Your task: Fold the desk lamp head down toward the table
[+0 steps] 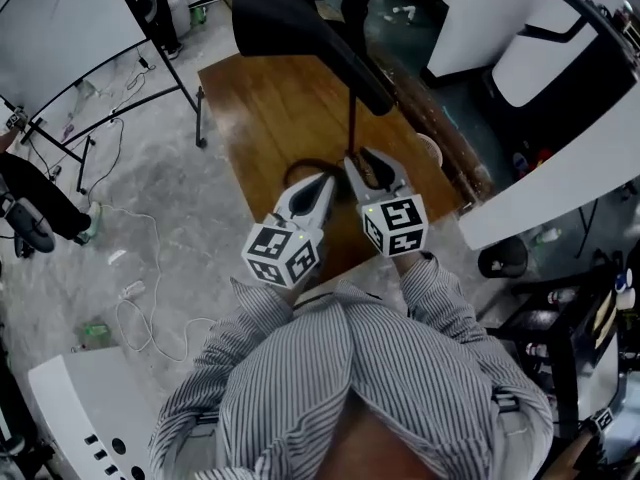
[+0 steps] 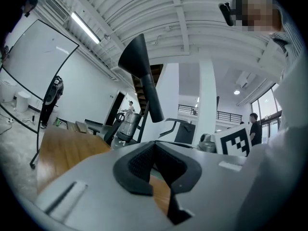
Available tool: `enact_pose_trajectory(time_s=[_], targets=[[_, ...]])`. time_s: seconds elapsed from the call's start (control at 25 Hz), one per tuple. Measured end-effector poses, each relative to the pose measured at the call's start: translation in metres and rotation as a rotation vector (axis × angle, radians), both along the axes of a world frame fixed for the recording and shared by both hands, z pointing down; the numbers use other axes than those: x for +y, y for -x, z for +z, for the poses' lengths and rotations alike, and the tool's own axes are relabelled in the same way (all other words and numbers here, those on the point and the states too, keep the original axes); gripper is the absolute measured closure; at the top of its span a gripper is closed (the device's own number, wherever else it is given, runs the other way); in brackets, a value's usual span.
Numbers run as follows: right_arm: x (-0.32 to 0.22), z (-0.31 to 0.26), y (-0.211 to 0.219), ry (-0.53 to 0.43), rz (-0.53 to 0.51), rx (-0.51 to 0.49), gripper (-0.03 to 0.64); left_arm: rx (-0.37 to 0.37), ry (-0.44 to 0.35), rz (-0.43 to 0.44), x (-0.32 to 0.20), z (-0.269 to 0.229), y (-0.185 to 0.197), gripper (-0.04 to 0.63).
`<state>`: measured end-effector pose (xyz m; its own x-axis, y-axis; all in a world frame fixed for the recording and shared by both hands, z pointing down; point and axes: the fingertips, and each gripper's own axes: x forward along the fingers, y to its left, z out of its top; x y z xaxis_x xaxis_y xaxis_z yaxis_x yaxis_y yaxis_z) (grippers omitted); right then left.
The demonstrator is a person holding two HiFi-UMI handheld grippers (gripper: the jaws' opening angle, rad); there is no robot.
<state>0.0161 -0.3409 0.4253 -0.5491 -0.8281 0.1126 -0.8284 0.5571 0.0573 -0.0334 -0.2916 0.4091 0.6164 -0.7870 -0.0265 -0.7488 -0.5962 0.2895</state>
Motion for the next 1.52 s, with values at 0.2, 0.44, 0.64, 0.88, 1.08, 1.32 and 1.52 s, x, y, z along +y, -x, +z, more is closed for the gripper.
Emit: enact_pose_trajectory(time_s=[0.2,0.44,0.64,0.88,1.08,1.32,1.52], targets=[[-0.048,0.002,0.001,0.006,0.020,0.033,0.472,-0.014,-0.024,-0.027,-0.019,-0.009,0.006,0.589],[-0.066,0.005,0.008,0.001,0.002,0.055,0.504,-0.043,-0.054,-0.046,-0.037,-0.018,0.013,0.589],[-0.069,0.004,0.005,-0.001,0.009,0.029,0.568,-0.063,-0.099,-0.079,-0.046,-0.030,0.020,0.589],[-0.069,0.005,0.005,0.002,0.003,0.018,0.568,-0.184,-0.292,-0.137,-0.059,-0.086,0.043,0.589],[-0.068,0.005,0.006,0.001,-0.013,0.004,0.568,-0.235,-0.431,-0.182,-0.066,-0.144,0.074,0.527],[-0.070,0.005,0.006,0.004,-0.025,0.008,0.568,-0.236,-0.516,-0.224,-0.068,-0.195,0.098,0.441],[-0.069,0.006,0.007,0.002,-0.031,0.012,0.568,-0.202,-0.540,-0.205,-0.071,-0.221,0.106,0.416]])
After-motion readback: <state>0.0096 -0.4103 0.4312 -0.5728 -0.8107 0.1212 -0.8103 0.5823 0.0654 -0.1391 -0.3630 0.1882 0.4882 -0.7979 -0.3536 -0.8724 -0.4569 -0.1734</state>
